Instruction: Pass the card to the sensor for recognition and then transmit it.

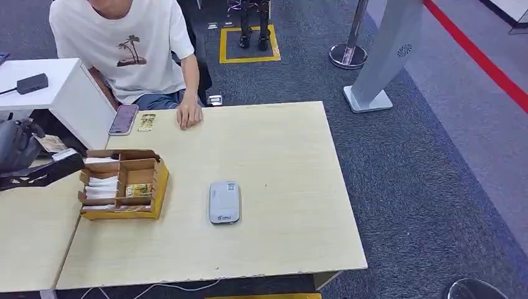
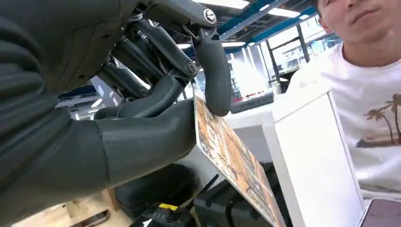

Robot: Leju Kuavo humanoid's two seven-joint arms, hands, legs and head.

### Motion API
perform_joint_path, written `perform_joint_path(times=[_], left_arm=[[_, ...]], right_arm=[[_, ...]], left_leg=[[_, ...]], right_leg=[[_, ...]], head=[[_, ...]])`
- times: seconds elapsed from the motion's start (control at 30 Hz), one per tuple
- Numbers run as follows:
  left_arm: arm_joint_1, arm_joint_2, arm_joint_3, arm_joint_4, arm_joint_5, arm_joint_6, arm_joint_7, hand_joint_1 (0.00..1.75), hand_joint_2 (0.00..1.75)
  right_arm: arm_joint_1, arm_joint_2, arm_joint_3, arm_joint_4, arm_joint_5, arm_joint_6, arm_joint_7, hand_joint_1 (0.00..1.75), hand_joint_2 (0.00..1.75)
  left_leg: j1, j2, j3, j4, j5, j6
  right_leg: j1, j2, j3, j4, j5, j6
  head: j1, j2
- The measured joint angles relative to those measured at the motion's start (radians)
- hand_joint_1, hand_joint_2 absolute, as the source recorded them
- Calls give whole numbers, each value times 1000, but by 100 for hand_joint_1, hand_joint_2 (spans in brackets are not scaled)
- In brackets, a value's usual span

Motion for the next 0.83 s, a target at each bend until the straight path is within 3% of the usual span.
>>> perform_joint_path(times=[0.83], left_arm=[[-10,13,-34,-1,19,19,19,175,175]], right_arm=[[0,7,-9,0,8,2,1,0,175]], left_leg=[[0,0,0,0,0,0]], right_leg=[[0,0,0,0,0,0]], head=[[0,0]])
